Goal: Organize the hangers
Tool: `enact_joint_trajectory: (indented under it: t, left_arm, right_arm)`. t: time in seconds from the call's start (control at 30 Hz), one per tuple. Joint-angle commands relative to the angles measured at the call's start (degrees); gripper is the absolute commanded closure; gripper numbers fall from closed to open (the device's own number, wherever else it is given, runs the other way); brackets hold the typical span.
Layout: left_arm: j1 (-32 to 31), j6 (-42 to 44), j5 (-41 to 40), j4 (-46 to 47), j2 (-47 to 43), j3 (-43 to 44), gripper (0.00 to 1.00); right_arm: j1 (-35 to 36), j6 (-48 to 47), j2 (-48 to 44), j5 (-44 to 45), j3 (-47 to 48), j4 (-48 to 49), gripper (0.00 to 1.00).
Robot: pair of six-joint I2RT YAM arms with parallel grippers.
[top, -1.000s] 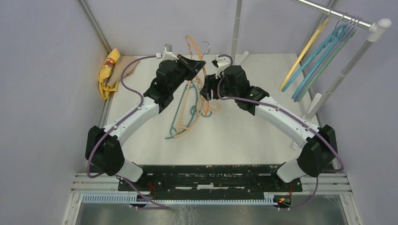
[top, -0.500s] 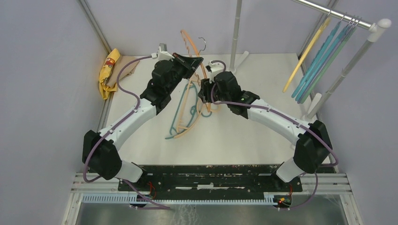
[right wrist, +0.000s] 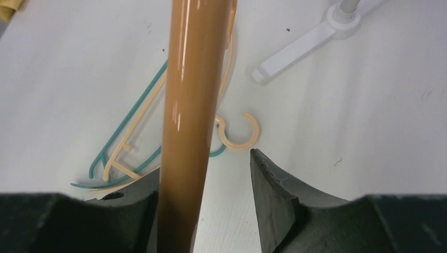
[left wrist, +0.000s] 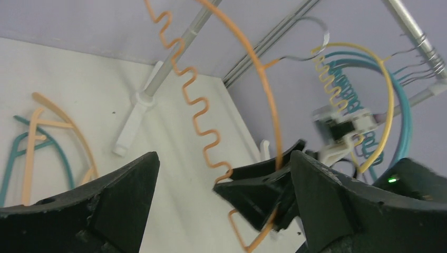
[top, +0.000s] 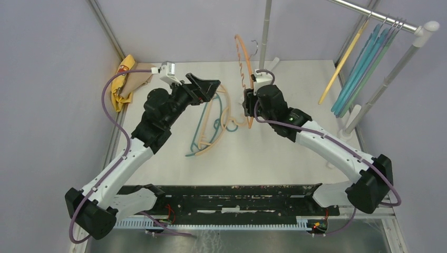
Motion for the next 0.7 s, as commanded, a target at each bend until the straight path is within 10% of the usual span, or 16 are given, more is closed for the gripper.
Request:
enact_joint_trajectory:
  t: [0.0, 0.67]
  left_arm:
    - [0.0, 9.4, -0.8, -4.4, -2.4, -3.8, 0.01]
    - [0.0, 11.3, -1.3, -5.1, -5.1, -13.9, 0.01]
  right_arm:
    - [0.1, 1.0, -6.9, 4.6, 3.1, 2.2, 0.99]
    - [-2.1, 0.2, -8.7, 22.0, 18.9, -19.3, 0.98]
